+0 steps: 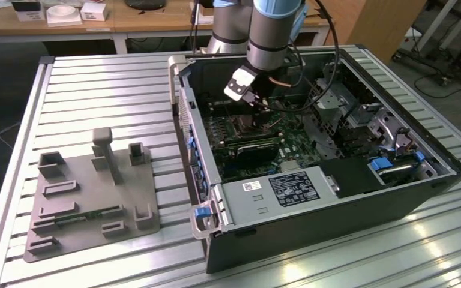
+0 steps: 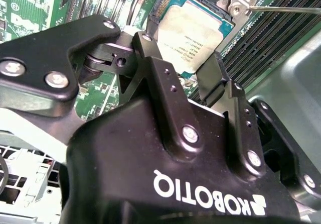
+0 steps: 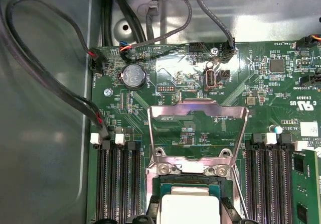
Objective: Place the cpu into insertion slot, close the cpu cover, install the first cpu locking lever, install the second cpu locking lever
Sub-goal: 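Place the cpu into insertion slot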
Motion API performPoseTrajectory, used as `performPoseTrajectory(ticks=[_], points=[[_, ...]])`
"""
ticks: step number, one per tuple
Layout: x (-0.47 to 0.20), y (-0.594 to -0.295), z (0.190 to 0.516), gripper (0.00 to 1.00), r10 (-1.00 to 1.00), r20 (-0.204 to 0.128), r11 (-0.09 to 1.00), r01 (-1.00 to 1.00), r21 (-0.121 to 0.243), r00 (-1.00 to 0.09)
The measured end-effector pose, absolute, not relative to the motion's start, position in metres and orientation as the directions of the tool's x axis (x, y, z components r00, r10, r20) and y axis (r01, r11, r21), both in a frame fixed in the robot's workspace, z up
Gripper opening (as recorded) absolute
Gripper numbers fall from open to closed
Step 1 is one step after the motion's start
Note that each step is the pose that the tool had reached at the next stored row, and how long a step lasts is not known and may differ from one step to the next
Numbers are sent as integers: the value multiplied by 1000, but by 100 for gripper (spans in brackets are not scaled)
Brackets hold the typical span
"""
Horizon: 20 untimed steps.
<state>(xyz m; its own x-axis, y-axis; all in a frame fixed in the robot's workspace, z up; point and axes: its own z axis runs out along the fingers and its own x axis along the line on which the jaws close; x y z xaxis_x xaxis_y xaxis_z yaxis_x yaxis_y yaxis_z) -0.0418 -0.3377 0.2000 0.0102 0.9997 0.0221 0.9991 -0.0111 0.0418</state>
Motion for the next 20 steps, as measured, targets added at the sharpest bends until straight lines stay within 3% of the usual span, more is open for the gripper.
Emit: performPoseTrajectory(ticks=[20], points=[[-41, -338, 200, 54, 1000, 22, -11, 1000, 23, 10]])
